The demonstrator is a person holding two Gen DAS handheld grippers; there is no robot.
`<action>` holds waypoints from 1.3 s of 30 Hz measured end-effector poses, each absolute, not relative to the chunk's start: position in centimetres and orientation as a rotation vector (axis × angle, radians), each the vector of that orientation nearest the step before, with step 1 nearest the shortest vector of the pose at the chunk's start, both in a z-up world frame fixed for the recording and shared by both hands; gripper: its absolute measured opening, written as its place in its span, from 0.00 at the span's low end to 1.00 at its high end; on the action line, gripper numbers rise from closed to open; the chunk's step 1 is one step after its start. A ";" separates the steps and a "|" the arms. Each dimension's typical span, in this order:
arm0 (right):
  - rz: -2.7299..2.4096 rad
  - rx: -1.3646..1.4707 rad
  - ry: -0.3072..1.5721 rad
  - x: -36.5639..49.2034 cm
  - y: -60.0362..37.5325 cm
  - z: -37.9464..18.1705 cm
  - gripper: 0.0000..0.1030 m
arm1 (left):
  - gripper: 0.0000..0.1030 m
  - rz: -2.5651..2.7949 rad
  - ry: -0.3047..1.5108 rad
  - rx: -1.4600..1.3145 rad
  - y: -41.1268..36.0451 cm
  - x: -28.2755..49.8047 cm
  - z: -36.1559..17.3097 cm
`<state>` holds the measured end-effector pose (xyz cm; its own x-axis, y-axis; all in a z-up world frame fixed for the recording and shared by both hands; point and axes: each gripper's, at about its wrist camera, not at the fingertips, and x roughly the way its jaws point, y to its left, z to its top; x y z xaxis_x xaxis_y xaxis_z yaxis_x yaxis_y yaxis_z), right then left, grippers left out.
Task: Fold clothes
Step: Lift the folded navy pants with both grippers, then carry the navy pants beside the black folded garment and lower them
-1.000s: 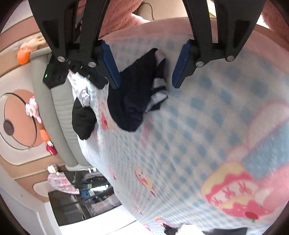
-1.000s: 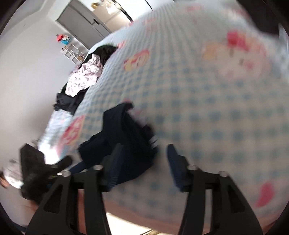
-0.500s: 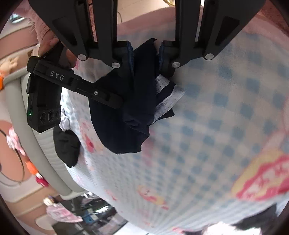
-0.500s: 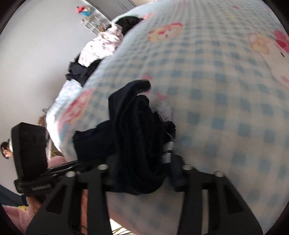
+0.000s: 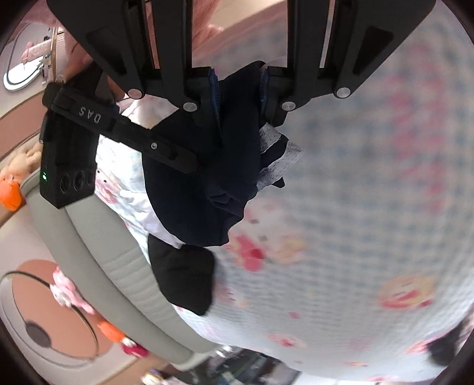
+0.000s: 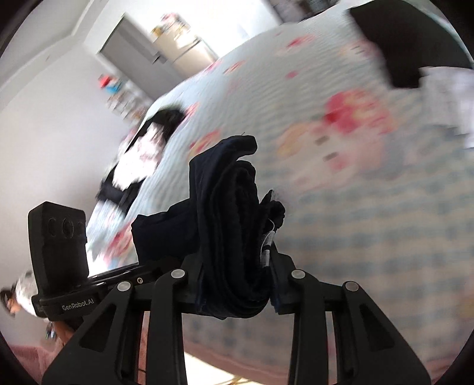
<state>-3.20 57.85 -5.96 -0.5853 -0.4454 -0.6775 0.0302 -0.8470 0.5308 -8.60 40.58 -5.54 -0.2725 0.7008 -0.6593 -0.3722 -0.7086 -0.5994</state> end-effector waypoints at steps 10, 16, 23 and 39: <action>-2.634 1.197 -0.791 -6.6 69.4 -3.4 0.31 | 0.21 1.936 -0.378 -1.258 52.9 -16.1 -3.8; -2.771 1.175 -0.708 -9.4 77.1 1.2 0.31 | 0.21 1.839 -0.339 -1.193 61.6 -20.7 -0.5; -2.915 1.293 -0.725 -10.7 87.4 1.6 0.34 | 0.21 1.721 -0.335 -1.251 72.2 -23.1 -2.6; -3.207 1.295 -0.287 -8.3 88.3 2.6 0.46 | 0.29 1.977 -0.163 -1.002 73.1 -20.1 0.1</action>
